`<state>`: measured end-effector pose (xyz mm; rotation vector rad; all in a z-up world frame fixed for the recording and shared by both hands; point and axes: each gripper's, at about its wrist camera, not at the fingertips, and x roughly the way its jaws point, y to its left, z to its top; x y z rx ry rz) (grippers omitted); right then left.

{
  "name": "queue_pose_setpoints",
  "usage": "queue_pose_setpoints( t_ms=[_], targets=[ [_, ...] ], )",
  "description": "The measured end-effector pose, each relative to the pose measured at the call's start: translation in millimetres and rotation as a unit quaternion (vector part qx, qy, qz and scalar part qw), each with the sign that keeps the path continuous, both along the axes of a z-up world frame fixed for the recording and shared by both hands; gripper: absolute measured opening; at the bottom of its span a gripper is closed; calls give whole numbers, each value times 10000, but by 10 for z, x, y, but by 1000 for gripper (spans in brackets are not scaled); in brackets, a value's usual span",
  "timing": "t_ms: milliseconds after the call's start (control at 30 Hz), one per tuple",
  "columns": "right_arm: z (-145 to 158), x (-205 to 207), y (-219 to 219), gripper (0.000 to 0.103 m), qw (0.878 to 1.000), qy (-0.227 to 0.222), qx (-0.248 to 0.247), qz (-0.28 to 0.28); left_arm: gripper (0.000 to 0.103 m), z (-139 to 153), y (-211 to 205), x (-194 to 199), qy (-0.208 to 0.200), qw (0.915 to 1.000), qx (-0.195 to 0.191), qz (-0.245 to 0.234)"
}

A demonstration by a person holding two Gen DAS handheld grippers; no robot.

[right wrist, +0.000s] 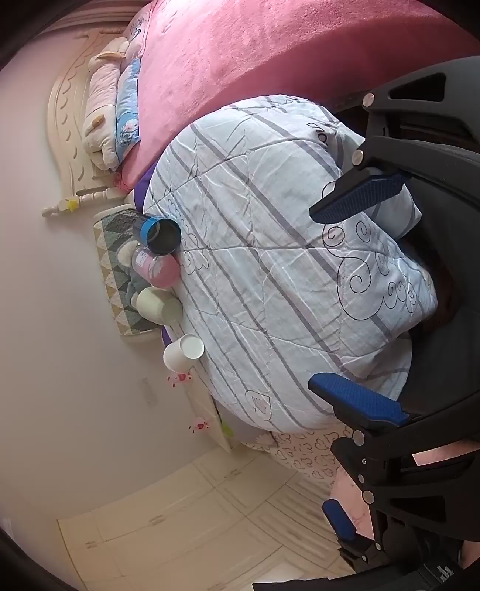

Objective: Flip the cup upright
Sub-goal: 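Move the right gripper toward the white paper cup lying on its side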

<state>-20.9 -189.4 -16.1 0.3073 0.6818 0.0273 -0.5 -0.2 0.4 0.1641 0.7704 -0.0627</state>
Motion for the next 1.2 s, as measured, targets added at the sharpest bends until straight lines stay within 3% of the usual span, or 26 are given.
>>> queue_pose_setpoints(
  t_ms=[300, 567, 1200],
  targets=[
    [0, 31, 13, 84, 10000, -29, 19, 42, 103, -48, 9, 46, 52, 10000, -64, -13],
    [167, 258, 73, 84, 9992, -13, -295, 272, 103, 73, 30, 264, 78, 9999, 67, 107],
    [397, 1421, 135, 84, 9939, 766, -548, 574, 103, 290, 126, 1510, 636, 9968, -148, 467]
  ],
)
